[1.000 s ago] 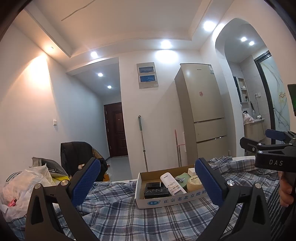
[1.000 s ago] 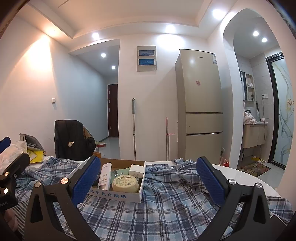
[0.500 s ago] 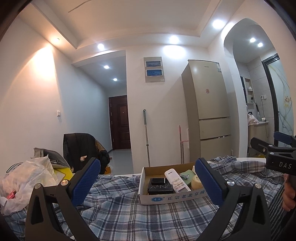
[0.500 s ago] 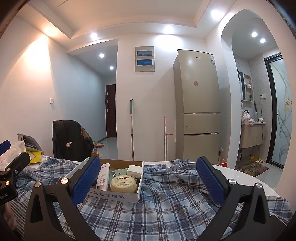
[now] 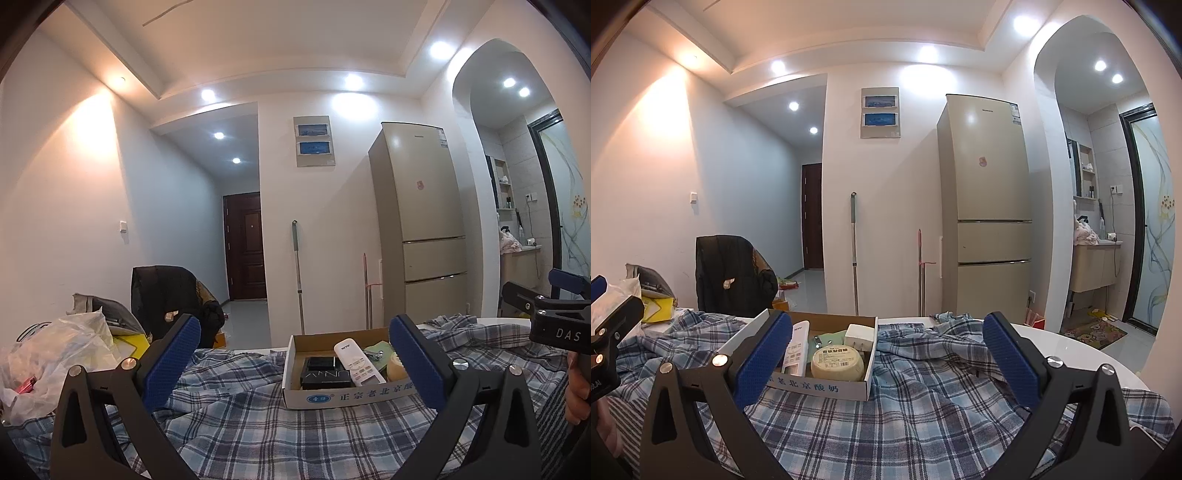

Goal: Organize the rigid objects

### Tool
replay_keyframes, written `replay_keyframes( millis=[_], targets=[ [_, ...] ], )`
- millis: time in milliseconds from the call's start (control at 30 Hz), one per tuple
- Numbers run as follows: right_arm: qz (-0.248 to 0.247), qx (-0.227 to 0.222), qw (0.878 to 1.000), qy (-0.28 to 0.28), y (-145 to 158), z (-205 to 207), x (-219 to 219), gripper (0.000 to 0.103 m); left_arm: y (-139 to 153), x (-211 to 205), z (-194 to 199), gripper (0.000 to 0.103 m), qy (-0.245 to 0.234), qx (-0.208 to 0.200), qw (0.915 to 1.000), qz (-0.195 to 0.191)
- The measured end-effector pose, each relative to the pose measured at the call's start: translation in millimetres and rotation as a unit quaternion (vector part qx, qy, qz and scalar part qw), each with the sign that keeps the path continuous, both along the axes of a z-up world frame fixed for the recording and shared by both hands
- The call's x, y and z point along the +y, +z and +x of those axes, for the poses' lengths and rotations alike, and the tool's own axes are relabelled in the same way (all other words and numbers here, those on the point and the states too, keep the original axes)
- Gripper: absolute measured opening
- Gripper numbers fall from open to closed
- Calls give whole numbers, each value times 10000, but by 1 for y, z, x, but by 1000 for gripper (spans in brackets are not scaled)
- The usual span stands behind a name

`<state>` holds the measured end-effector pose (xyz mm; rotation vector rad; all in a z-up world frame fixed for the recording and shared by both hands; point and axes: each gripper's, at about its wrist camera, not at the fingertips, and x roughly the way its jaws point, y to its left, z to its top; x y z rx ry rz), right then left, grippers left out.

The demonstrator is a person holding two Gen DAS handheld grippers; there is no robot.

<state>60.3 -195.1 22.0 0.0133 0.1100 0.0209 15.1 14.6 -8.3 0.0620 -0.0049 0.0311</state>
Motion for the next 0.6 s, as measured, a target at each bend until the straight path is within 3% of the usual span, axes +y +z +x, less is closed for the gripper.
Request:
replay_keyframes(
  millis=[600],
  targets=[
    [-242,-134,9996,4,-2,-2,8,103,-3,-2,5,103,90,81,9999,34]
  ],
)
